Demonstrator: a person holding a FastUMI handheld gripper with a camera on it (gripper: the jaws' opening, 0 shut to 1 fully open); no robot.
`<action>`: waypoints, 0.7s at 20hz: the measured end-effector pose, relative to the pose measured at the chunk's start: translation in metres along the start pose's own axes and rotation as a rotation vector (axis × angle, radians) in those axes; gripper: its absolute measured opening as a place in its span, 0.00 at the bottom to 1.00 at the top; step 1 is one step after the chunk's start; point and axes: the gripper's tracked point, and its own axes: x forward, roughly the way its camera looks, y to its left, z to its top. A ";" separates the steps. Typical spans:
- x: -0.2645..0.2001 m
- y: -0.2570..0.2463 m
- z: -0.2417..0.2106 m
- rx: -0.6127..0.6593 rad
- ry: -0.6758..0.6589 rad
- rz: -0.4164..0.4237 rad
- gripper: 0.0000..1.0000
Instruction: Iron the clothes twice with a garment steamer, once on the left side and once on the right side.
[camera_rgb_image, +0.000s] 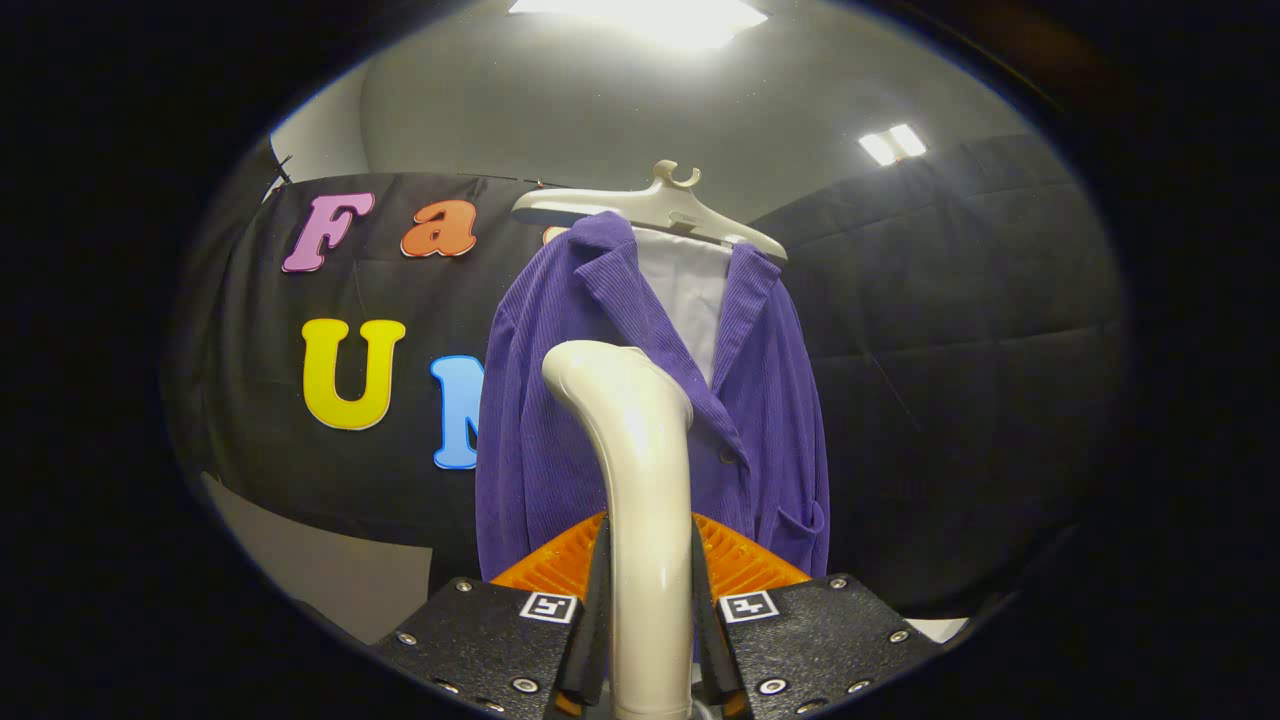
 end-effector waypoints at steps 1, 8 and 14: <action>-0.001 0.002 -0.009 -0.004 0.015 0.003 0.37; -0.024 0.004 -0.078 -0.013 0.123 0.013 0.37; -0.067 -0.008 -0.147 -0.015 0.220 0.027 0.37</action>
